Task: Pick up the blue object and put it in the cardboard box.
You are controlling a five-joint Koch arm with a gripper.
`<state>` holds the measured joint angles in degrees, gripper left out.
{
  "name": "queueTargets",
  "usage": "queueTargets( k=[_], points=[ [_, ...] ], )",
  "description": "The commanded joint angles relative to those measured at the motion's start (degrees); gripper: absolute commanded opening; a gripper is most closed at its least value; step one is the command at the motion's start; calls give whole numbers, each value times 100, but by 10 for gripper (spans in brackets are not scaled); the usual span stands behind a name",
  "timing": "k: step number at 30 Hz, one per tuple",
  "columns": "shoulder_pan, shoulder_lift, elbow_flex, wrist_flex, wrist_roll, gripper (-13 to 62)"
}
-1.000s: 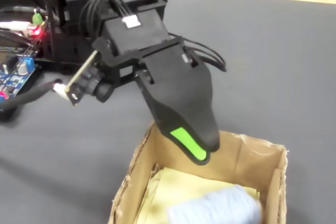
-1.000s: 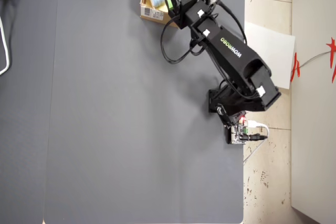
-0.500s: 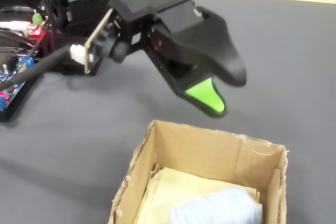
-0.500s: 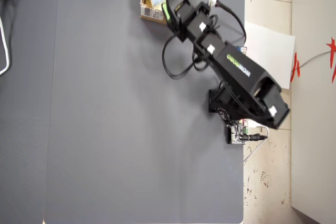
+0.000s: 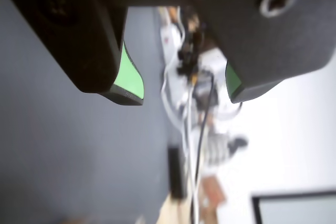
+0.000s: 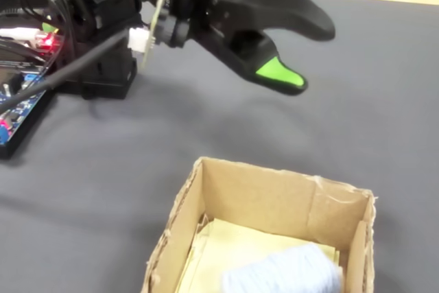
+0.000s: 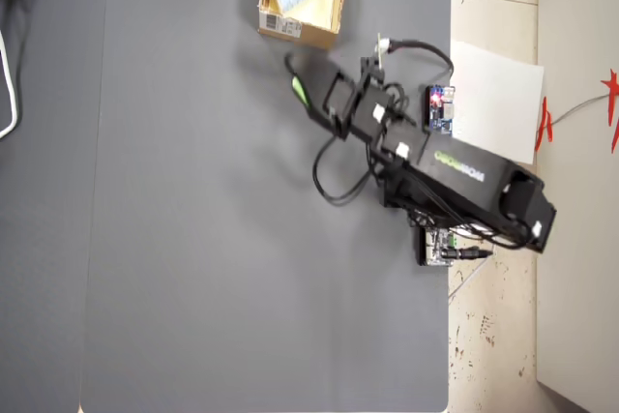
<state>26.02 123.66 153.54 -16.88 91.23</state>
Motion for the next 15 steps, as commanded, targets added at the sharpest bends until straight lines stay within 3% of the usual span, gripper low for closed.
queueTargets(
  k=[1,8,15],
  points=[
    [-290,343,-62,-624,237,316],
    [-1283,1116,861,-633,237,316],
    [-2057,1187,1608,-853,237,332]
  ],
)
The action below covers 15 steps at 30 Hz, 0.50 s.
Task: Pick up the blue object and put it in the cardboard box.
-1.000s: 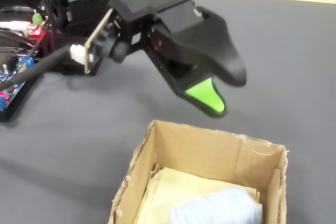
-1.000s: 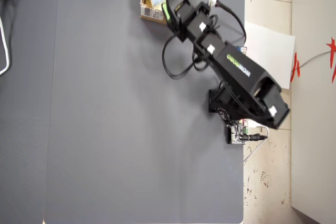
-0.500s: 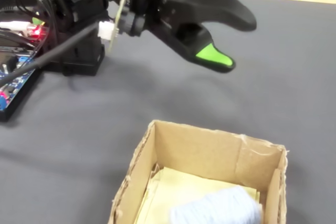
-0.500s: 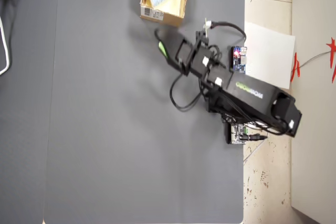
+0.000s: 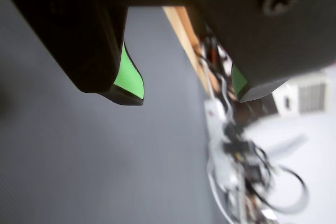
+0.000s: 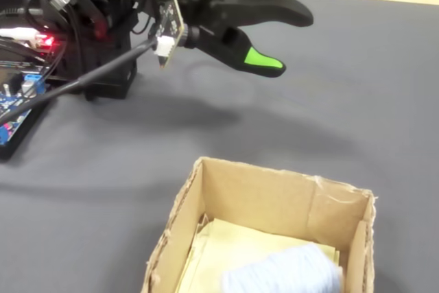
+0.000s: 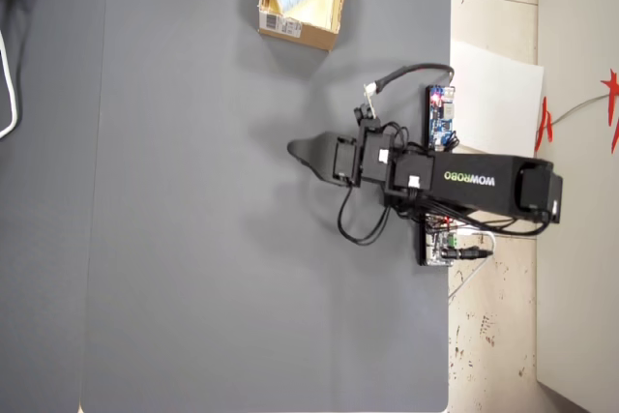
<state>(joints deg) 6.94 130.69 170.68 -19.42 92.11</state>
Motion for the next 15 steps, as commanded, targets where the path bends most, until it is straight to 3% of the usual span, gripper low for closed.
queueTargets(
  k=[1,15],
  points=[
    [-290,492,9,-615,149,332],
    [-888,492,800,-246,70,340]
  ],
)
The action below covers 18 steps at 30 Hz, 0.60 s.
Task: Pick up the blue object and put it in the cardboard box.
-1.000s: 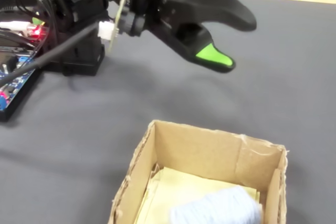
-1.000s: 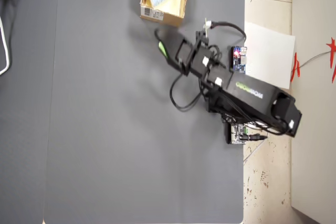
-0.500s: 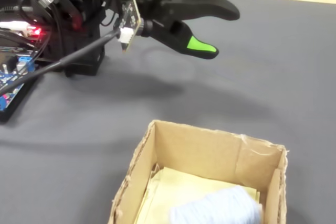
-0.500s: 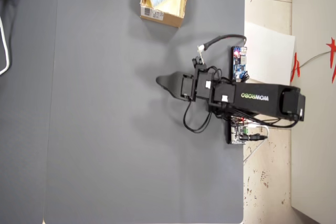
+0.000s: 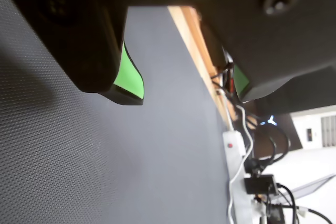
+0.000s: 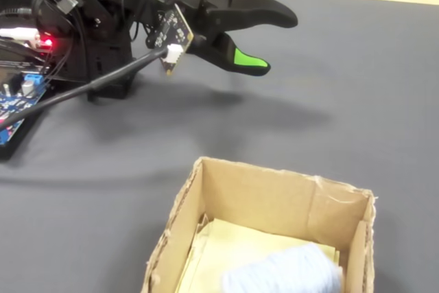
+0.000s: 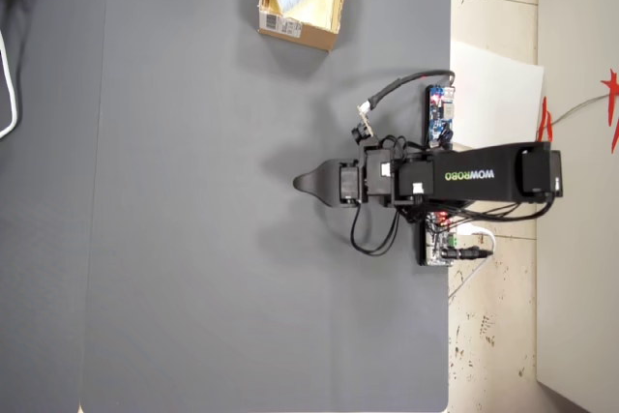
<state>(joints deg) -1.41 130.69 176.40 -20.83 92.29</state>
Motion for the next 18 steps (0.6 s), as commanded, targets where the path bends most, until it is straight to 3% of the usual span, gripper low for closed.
queueTargets(
  k=[1,18],
  points=[
    [-62,492,229,0,53,340],
    [-44,466,229,1740,35,340]
  ],
)
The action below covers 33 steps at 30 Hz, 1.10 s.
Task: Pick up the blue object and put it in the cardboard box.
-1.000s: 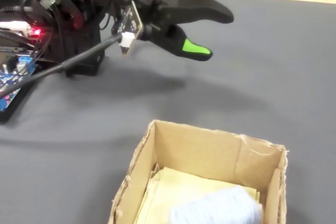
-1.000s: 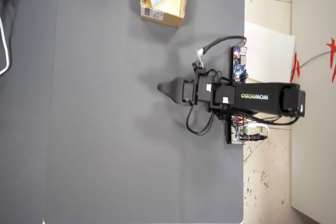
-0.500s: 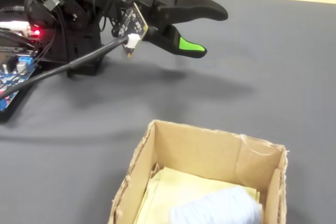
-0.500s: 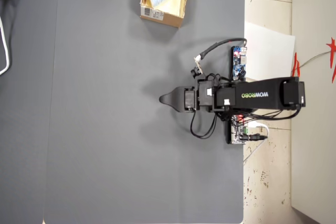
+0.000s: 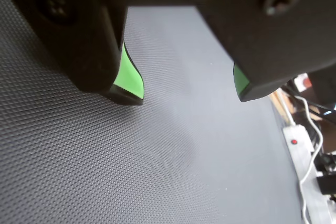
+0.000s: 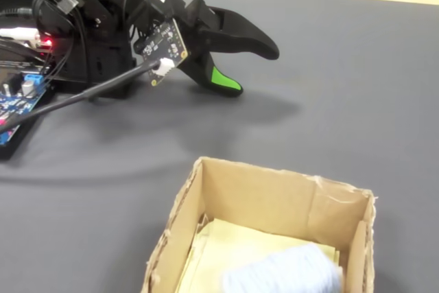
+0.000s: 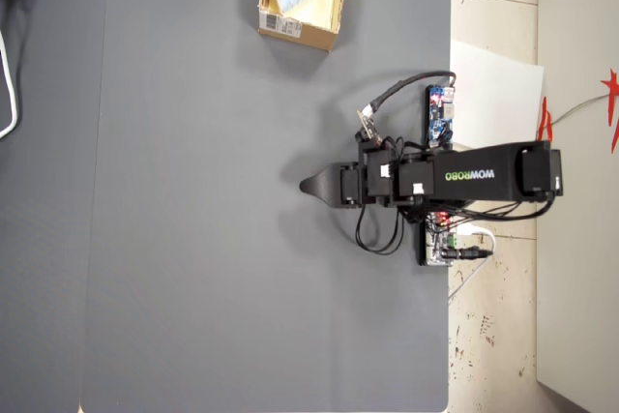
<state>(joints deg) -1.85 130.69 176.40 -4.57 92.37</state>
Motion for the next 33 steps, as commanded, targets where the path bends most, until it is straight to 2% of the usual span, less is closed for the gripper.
queueTargets(
  k=[1,9,33],
  points=[
    [9,466,229,123,26,340],
    [554,457,229,606,35,340],
    [545,457,229,606,44,340]
  ],
)
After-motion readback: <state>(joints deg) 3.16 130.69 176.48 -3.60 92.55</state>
